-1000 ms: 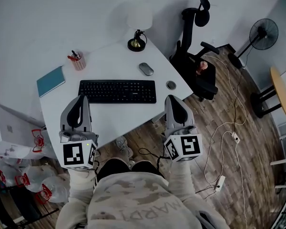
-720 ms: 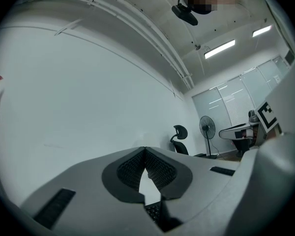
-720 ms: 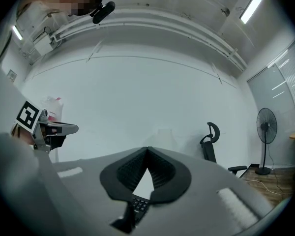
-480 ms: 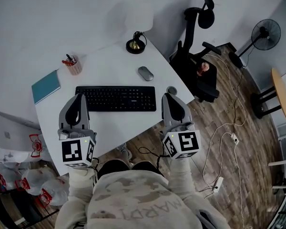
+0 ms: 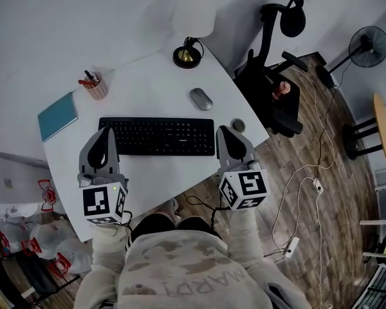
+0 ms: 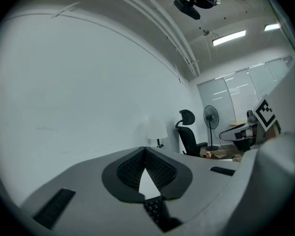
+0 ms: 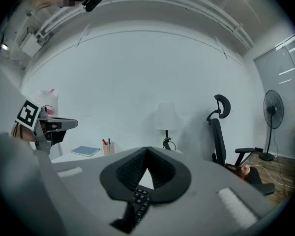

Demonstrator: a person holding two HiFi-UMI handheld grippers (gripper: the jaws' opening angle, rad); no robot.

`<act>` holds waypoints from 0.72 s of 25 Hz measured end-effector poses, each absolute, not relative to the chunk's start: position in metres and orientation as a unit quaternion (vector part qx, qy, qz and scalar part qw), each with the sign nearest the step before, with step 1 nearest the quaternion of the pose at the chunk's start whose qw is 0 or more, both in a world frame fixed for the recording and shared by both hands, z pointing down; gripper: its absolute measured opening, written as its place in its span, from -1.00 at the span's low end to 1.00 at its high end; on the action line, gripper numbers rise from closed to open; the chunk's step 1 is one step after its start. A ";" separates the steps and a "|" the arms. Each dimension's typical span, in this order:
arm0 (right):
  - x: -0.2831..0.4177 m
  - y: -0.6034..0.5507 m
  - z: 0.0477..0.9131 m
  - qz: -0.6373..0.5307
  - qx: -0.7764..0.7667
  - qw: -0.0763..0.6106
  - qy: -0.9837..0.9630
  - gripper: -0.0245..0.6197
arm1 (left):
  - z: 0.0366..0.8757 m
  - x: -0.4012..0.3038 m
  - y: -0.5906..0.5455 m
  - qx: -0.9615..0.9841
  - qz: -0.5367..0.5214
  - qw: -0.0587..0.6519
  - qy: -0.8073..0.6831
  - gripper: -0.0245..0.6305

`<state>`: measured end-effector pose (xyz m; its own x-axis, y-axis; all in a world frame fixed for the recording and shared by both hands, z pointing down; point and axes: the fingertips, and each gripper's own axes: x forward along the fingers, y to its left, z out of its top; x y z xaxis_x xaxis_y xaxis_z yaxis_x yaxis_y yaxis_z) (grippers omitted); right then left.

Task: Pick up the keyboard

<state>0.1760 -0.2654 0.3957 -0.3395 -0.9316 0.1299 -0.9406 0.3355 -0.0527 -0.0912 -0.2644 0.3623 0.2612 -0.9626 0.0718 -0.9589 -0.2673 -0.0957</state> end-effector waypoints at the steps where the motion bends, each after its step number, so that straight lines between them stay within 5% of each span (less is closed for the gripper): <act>1: 0.176 -0.269 0.403 0.067 0.573 0.044 -0.816 -0.89 | 0.368 -0.093 -0.268 -0.793 -0.064 0.011 0.606 -0.91; 18: 0.186 -0.305 0.521 0.204 0.568 0.132 -0.786 -0.87 | 0.475 -0.129 -0.309 -0.778 -0.166 -0.095 0.599 -0.83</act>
<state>0.1858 -0.3049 0.5209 -0.3202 -0.8393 0.4394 -0.9470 0.2713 -0.1719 -0.1291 -0.3088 0.4745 0.2280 -0.9001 0.3712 -0.9629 -0.2650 -0.0513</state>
